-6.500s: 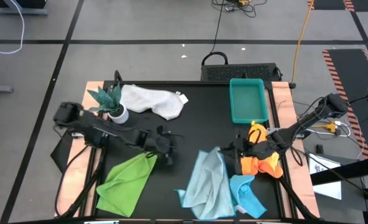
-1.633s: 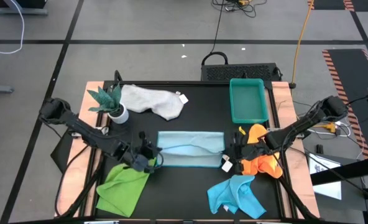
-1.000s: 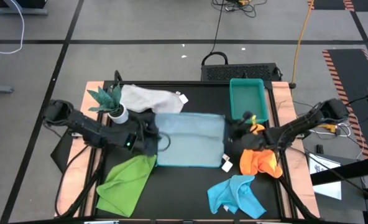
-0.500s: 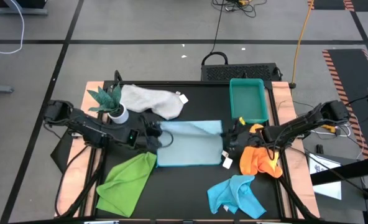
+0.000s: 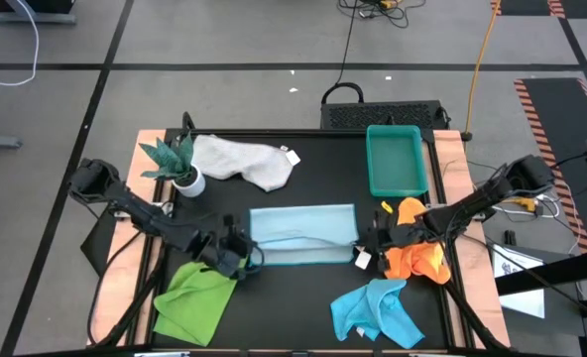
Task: Fold microfiber towels
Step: Fold the light blue microfiber cloth
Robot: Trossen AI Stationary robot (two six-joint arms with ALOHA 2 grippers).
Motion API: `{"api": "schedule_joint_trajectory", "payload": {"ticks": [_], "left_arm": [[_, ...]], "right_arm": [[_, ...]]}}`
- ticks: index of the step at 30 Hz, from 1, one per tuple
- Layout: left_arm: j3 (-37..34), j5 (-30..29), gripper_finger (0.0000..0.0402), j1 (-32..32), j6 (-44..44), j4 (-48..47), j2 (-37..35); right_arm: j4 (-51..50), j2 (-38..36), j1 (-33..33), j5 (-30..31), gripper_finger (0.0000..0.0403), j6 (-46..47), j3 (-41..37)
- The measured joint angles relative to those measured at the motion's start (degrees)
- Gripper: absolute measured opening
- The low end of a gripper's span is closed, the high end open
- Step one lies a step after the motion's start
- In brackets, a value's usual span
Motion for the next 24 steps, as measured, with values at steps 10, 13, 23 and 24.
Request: {"api": "schedule_joint_trajectory", "payload": {"ticks": [10,13,23,24], "left_arm": [[-5.5,1.7,0.0007,-1.0,-4.2,5.4,0.0],[-8.1,3.6,0.0003,-1.0,-4.3,10.6,0.0],[-9.1,5.1,0.0004,-2.4,-3.2,12.3,0.0],[-9.1,5.2,0.0005,-2.4,-3.2,12.3,0.0]], "right_arm": [[2.6,4.0,1.0,0.1,0.0000,0.9,0.0],[4.1,5.1,1.0,0.1,0.0000,0.8,0.0],[7.9,6.3,1.0,-2.9,0.0000,0.7,0.0],[8.0,6.7,1.0,-2.9,0.0000,0.7,0.0]]}}
